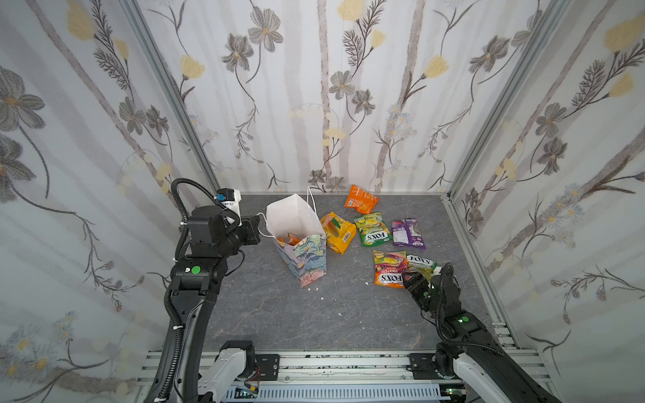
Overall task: Place the snacks into the paper bag
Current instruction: Pick up the snack from the middle-right of the table.
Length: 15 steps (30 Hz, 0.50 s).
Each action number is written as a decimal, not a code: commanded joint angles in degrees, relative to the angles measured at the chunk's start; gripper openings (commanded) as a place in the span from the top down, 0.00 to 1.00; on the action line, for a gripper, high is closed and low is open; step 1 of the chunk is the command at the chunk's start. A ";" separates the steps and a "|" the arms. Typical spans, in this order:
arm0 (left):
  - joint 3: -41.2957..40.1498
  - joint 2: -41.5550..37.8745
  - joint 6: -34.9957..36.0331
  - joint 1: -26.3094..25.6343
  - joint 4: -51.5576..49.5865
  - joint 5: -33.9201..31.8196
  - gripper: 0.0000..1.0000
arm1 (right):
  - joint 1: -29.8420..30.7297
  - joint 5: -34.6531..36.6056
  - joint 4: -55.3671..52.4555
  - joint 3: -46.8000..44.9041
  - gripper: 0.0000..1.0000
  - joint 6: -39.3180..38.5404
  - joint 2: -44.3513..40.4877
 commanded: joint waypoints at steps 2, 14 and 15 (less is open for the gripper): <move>0.38 0.10 0.07 0.01 0.94 -0.41 1.00 | 0.04 -0.33 3.80 -1.73 0.20 3.20 -0.17; 0.16 0.10 0.37 -0.01 0.89 -0.60 1.00 | -0.01 -2.53 9.13 -3.04 0.20 3.16 5.55; 0.08 0.10 0.33 -0.03 0.90 -0.62 1.00 | 0.00 -2.54 9.63 -3.17 0.20 3.14 6.01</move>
